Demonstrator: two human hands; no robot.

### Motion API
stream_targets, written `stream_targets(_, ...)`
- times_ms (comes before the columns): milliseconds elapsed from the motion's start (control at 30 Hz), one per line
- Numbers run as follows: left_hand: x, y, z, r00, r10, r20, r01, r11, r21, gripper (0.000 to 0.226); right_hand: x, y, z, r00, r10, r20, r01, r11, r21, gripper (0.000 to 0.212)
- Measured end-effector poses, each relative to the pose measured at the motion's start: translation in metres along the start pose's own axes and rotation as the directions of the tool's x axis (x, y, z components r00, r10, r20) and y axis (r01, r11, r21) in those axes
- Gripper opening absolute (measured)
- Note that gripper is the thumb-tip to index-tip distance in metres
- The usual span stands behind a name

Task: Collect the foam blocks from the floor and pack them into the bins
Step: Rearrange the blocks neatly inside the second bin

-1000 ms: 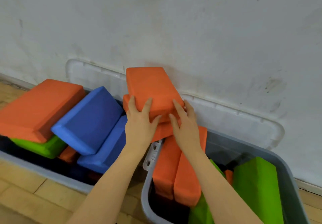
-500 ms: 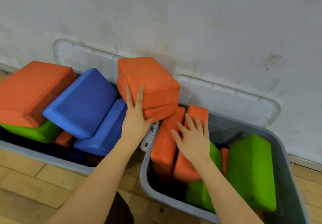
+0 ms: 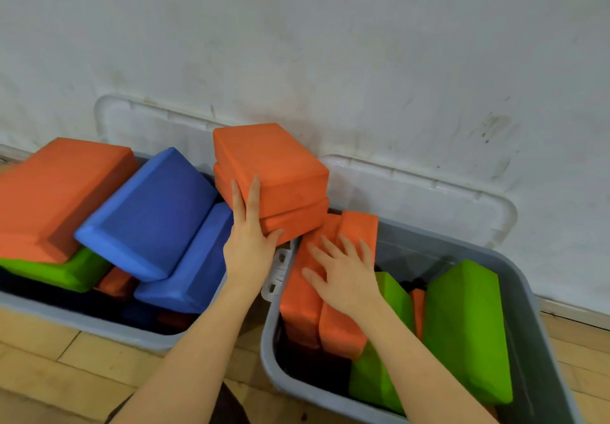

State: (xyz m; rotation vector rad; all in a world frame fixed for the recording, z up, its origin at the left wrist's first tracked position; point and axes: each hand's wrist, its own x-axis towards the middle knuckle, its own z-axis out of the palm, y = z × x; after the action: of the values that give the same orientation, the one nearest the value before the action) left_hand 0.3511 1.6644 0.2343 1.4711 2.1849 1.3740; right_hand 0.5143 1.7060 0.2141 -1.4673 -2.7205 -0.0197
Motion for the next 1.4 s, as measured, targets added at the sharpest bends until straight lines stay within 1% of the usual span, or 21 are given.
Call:
stream_targets(100,-0.001,-0.003,0.001,1.0,-0.002,-0.011,0.002,1.0,0.017,0.105,-0.006,0.006,0.012,0.999,-0.034,0.042,0.036,0.998,-0.06,0.056)
stream_targets(200,-0.001,-0.002,0.008,0.999,-0.015,-0.041,0.016,1.0,0.026,0.102,-0.01,0.006,0.007,0.999,-0.03,0.017,0.031,0.998,-0.058,0.062)
stream_targets(267,-0.001,-0.003,0.009,0.998,-0.007,-0.055,0.01,0.999,0.049,0.101,-0.009,0.002,0.002,0.999,-0.026,0.031,0.027,0.998,-0.05,0.07)
stream_targets(333,0.001,-0.002,0.01,0.997,-0.005,-0.078,0.009,0.999,0.053,0.096,-0.011,-0.001,-0.002,0.999,0.0,0.043,0.004,0.997,-0.077,0.064)
stream_targets(433,0.004,-0.001,0.014,0.995,0.022,-0.1,-0.012,0.996,0.093,0.096,-0.014,0.006,0.0,0.998,0.041,-0.042,-0.045,0.994,-0.102,0.048)
stream_targets(533,-0.002,-0.004,0.019,0.997,-0.016,-0.073,0.027,0.987,0.16,0.1,-0.016,0.013,0.003,0.998,0.053,-0.039,-0.056,0.996,-0.073,0.051)
stream_targets(633,-0.001,-0.007,0.015,0.998,-0.016,-0.067,0.035,0.955,0.294,0.101,-0.019,0.015,0.0,0.998,0.06,-0.012,-0.06,0.998,-0.022,0.052)
stream_targets(700,-0.001,-0.006,0.014,0.996,-0.004,-0.092,0.036,0.935,0.352,0.101,-0.023,0.017,-0.001,0.994,0.107,-0.033,-0.108,0.994,-0.017,0.054)
stream_targets(767,-0.014,-0.002,0.016,0.989,0.034,-0.141,0.019,0.931,0.363,0.094,-0.028,0.019,-0.002,0.979,0.2,-0.022,-0.199,0.979,0.049,0.069)
stream_targets(800,-0.025,0.001,0.019,0.986,0.074,-0.152,-0.014,0.932,0.361,0.087,-0.031,0.02,-0.001,0.966,0.256,-0.034,-0.252,0.964,0.08,0.074)
stream_targets(833,-0.039,0.002,0.024,0.985,0.117,-0.125,-0.066,0.931,0.358,0.08,-0.034,0.022,0.0,0.952,0.301,-0.059,-0.296,0.951,0.089,0.076)
stream_targets(867,-0.051,0.004,0.028,0.987,0.151,-0.059,-0.122,0.929,0.349,0.072,-0.037,0.023,-0.001,0.94,0.335,-0.059,-0.33,0.94,0.085,0.075)
stream_targets(967,-0.074,0.001,0.042,0.966,0.147,0.214,-0.219,0.904,0.367,0.054,-0.045,0.031,-0.005,0.913,0.407,0.038,-0.408,0.902,0.141,0.072)
stream_targets(1033,-0.081,-0.002,0.049,0.92,0.072,0.386,-0.244,0.874,0.419,0.063,-0.05,0.037,-0.008,0.902,0.429,0.043,-0.426,0.871,0.245,0.067)
stream_targets(1067,-0.084,-0.004,0.052,0.901,0.024,0.433,-0.241,0.858,0.453,0.071,-0.053,0.04,-0.008,0.902,0.43,0.026,-0.419,0.862,0.284,0.065)
stream_targets(1133,-0.088,-0.006,0.057,0.892,-0.008,0.452,-0.242,0.836,0.493,0.081,-0.059,0.045,-0.009,0.894,0.447,-0.02,-0.415,0.846,0.335,0.061)
stream_targets(1200,-0.089,-0.003,0.057,0.904,0.005,0.428,-0.247,0.823,0.512,0.085,-0.063,0.05,-0.011,0.871,0.487,-0.059,-0.432,0.819,0.378,0.061)
stream_targets(1267,-0.086,0.0,0.057,0.895,-0.04,0.444,-0.214,0.836,0.506,0.09,-0.066,0.056,-0.013,0.852,0.517,-0.08,-0.445,0.797,0.409,0.061)
stream_targets(1333,-0.086,0.006,0.057,0.899,-0.076,0.432,-0.127,0.897,0.423,0.091,-0.068,0.06,-0.015,0.844,0.53,-0.086,-0.447,0.783,0.432,0.061)
stream_targets(1367,-0.087,0.009,0.057,0.91,-0.075,0.409,-0.089,0.925,0.369,0.088,-0.069,0.061,-0.017,0.841,0.533,-0.092,-0.445,0.779,0.441,0.06)
stream_targets(1400,-0.088,0.014,0.057,0.921,-0.05,0.386,-0.084,0.943,0.323,0.084,-0.069,0.062,-0.018,0.839,0.534,-0.109,-0.438,0.78,0.448,0.06)
